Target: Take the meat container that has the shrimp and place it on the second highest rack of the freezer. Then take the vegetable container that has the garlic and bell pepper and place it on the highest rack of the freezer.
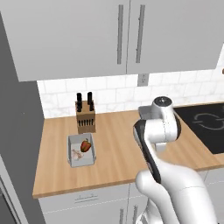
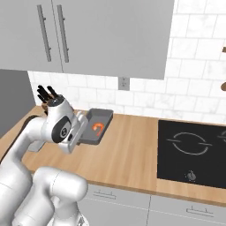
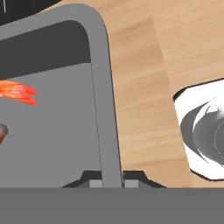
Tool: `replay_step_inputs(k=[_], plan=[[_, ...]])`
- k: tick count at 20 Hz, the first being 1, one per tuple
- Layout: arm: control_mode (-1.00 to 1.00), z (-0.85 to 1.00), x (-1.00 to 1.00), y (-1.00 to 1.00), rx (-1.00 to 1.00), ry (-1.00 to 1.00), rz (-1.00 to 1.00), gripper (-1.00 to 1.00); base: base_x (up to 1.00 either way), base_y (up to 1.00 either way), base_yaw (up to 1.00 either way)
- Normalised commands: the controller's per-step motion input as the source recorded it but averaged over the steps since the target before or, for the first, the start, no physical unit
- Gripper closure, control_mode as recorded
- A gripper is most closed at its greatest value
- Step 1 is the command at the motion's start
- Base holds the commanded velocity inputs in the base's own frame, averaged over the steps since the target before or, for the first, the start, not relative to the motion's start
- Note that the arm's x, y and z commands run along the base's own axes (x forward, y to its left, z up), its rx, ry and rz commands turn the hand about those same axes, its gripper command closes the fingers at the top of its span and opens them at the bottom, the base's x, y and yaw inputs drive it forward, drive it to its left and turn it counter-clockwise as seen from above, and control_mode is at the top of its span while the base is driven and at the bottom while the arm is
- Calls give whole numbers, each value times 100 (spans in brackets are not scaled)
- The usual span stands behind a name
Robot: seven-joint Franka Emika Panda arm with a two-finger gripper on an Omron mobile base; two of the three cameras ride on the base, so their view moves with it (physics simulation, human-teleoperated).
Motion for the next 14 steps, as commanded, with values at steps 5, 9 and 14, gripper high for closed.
replay_step_inputs(k=[5,9,14], plan=[[-100,35,0,-2,-3,4,-3,100,0,0,0],[-100,52,-3,-3,0,1,0,100,0,0,0],[-100,28,-16,-18,1,0,3,100,0,0,0]])
